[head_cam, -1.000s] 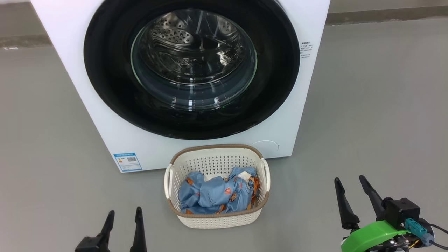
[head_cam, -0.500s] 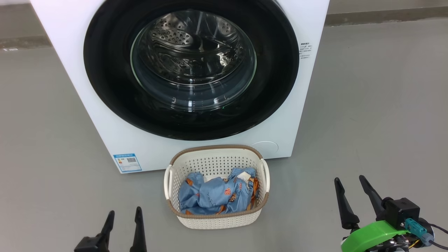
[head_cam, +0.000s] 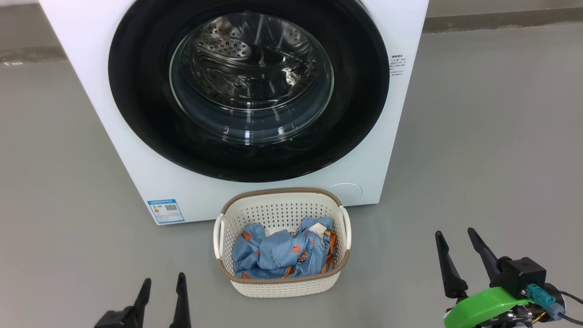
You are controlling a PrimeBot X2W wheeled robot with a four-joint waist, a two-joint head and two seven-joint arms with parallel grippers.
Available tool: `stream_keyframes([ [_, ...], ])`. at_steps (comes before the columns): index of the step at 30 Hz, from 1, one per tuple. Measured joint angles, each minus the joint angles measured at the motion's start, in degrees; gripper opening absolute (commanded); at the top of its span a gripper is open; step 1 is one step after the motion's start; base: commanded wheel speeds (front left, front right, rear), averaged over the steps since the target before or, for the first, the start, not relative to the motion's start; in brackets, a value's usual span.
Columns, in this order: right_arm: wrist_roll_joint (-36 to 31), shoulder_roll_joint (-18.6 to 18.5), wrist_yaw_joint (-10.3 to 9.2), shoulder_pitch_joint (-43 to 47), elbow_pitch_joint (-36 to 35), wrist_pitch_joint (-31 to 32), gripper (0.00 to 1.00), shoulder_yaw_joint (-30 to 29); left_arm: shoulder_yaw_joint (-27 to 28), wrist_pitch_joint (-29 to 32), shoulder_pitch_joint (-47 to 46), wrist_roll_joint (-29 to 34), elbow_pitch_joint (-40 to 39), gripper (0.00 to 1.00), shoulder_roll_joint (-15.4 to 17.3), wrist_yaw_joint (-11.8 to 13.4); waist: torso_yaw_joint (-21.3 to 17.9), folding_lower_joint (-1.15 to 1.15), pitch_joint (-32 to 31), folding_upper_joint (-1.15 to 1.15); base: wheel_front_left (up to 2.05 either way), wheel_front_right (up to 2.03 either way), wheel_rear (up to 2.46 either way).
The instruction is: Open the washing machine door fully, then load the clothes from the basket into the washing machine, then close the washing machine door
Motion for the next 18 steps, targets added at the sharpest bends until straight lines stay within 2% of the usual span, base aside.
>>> stream_keyframes([
  [9, 0.0, 0.0, 0.00, 0.0, 0.0, 0.0, 1.00, 0.1, -0.1, 0.0, 0.0, -0.6, 1.0, 1.00, 0.1, -1.4, 0.1, 0.00, 0.1, 0.00, 0.32, -0.06, -0.26],
  [18, 0.0, 0.0, 0.00, 0.0, 0.0, 0.0, 1.00, 0.1, 0.0, 0.0, 0.0, -0.4, 1.0, 1.00, 0.2, -1.3, 0.0, 0.00, 0.2, 0.00, 1.02, 0.47, -1.50],
])
